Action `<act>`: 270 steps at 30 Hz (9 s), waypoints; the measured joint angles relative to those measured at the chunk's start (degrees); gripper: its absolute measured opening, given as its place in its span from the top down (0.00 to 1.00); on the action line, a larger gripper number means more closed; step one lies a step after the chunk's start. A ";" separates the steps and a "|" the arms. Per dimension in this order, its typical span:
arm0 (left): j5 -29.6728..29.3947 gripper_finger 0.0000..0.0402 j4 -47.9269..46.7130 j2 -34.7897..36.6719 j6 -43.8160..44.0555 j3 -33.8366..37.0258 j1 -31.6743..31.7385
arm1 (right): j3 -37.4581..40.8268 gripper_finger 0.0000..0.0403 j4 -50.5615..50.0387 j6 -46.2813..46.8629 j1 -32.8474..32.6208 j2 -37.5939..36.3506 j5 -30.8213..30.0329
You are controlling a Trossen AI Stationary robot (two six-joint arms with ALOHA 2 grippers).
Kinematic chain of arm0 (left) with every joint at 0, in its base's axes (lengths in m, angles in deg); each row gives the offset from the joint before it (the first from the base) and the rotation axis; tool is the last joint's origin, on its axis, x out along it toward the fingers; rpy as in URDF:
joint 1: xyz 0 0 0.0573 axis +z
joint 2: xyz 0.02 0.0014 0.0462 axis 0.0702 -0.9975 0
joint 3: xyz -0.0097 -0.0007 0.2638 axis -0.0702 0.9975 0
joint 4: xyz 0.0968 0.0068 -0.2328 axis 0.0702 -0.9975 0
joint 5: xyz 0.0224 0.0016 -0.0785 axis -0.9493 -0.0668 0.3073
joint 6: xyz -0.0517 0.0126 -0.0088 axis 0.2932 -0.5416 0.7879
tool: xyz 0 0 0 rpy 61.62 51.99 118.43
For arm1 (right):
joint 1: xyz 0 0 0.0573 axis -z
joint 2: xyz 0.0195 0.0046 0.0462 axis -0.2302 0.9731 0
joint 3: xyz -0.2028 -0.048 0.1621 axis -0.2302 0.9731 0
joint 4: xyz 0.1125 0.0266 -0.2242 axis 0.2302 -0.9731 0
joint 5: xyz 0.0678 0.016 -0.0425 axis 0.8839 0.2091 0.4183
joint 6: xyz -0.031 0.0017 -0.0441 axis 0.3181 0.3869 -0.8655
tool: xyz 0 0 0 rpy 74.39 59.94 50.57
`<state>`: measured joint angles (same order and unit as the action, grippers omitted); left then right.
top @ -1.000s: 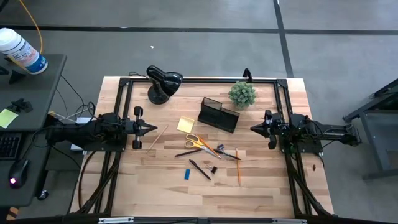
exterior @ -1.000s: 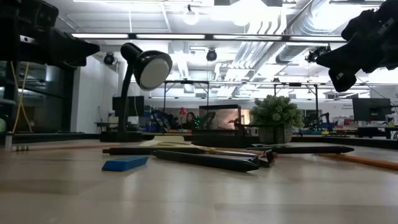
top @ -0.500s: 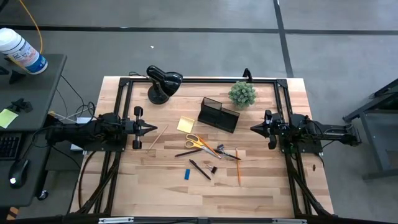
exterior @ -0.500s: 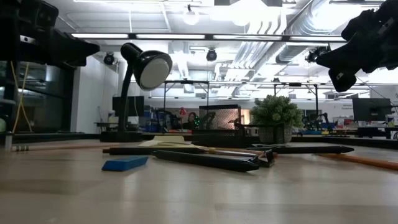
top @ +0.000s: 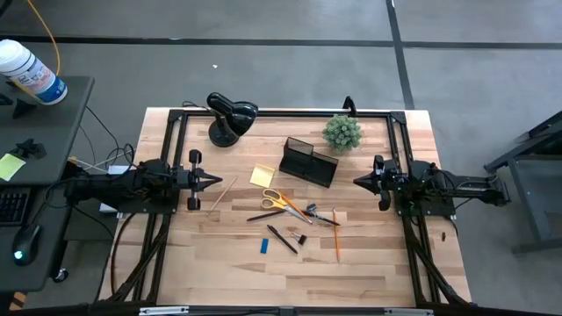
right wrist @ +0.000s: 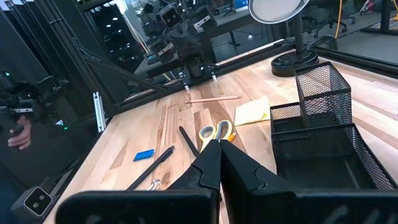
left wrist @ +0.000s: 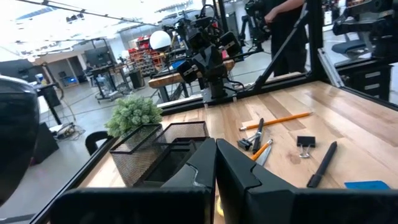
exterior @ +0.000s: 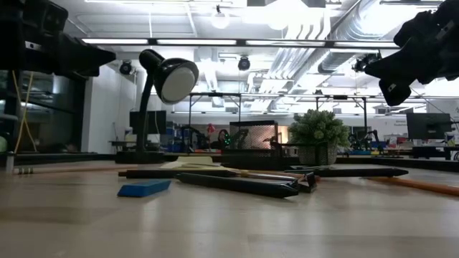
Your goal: Pick and place office supplies into organizer
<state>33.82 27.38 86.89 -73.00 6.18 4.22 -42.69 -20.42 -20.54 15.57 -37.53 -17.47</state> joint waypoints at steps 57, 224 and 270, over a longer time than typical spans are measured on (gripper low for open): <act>-2.37 1.00 5.90 -1.82 1.80 -4.14 0.00 | -0.77 0.99 30.38 -13.16 0.02 4.61 -19.17; -0.33 1.00 -28.70 -52.50 -8.87 -48.23 1.86 | -90.67 0.93 -63.62 -8.88 11.10 102.43 -6.40; -2.34 1.00 -27.21 -52.50 -9.39 -48.24 1.86 | -111.27 0.93 -80.84 -8.81 26.30 119.87 19.71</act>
<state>31.48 0.16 34.39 -82.39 -42.06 6.08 -153.96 -101.26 -29.35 41.87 82.34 2.24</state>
